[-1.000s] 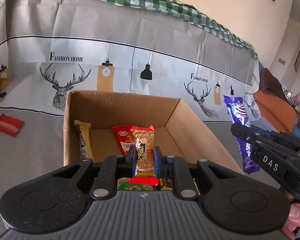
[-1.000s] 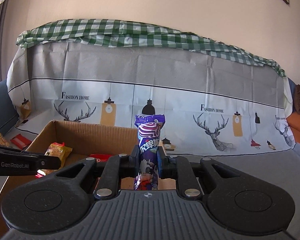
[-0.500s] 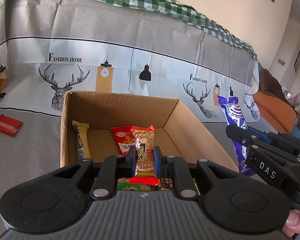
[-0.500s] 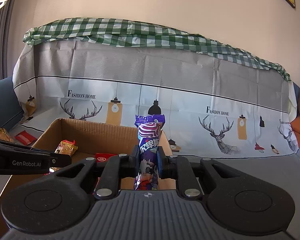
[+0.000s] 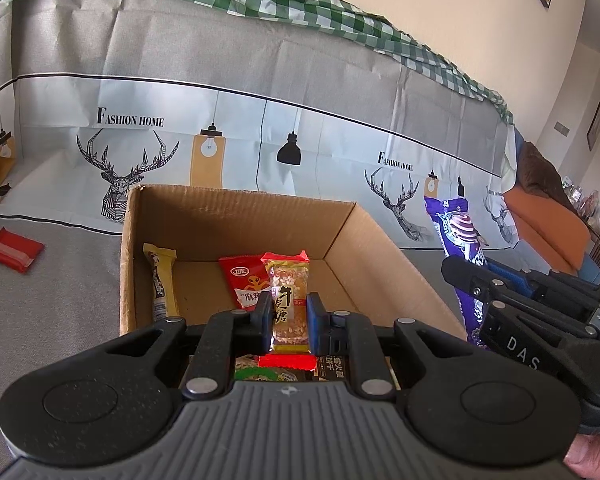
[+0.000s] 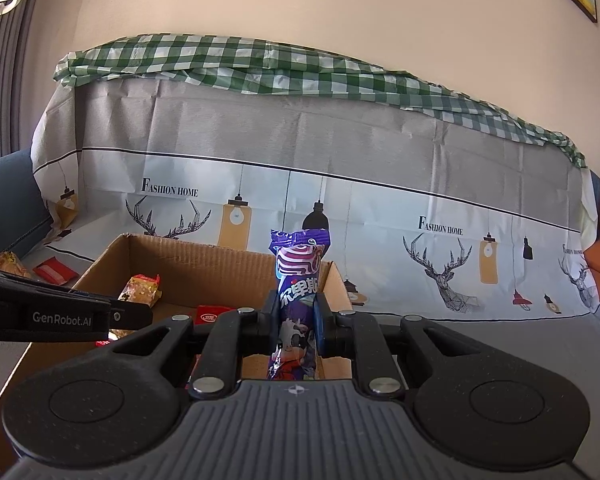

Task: Organize snacks
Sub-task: 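Open both grippers to drop the cake and candy bar into the box, then move the left gripper to the rice-cracker bag and close on it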

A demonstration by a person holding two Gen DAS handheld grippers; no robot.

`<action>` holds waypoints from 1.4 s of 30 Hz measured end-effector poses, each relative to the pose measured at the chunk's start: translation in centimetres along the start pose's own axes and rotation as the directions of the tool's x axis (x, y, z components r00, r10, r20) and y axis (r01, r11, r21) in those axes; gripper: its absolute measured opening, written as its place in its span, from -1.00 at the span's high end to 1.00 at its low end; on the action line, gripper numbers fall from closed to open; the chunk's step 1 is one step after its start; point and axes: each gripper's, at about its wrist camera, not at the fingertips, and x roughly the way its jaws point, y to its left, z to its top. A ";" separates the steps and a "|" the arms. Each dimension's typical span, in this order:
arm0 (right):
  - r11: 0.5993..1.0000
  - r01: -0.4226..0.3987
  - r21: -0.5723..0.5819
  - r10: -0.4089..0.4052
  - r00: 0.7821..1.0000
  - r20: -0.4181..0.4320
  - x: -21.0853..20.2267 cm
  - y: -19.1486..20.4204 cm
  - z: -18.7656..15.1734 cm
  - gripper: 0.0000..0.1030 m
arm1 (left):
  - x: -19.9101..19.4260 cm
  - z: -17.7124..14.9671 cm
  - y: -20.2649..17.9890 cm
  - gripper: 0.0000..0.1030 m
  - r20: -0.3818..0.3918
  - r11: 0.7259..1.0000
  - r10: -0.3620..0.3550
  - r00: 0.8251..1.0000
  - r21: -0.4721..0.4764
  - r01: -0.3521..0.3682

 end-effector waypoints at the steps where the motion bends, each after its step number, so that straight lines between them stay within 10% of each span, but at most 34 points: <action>1: 1.000 0.000 -0.001 0.000 1.000 0.000 0.0 0.0 0.0 0.66 | 0.0 0.0 0.0 0.64 0.000 1.000 -0.001 1.000 0.000 0.001; 15: 1.000 0.000 -0.011 0.000 1.000 -0.005 0.3 0.5 0.0 0.63 | -0.5 0.2 0.2 0.46 0.005 0.999 -0.045 0.999 -0.029 0.045; 19: 1.000 0.027 0.003 -0.027 1.000 -0.004 0.4 0.7 0.1 -0.20 | -1.4 0.5 0.7 0.05 0.048 0.998 -0.043 0.998 -0.038 0.045; 29: 1.000 -0.015 0.013 0.016 1.000 -0.011 0.8 3.4 0.4 -0.23 | -3.9 1.8 6.7 -0.02 0.091 0.975 0.110 0.990 -0.206 -0.089; 35: 0.996 -0.080 0.029 0.080 0.997 -0.007 0.8 6.3 0.9 -0.24 | -5.0 2.8 14.0 -0.22 0.059 0.892 0.299 0.952 -0.372 -0.257; 42: 0.985 -0.172 0.021 0.172 0.985 0.018 0.7 9.3 1.6 -0.24 | -4.4 2.7 24.0 -0.48 -0.076 0.700 0.453 0.888 -0.586 -0.408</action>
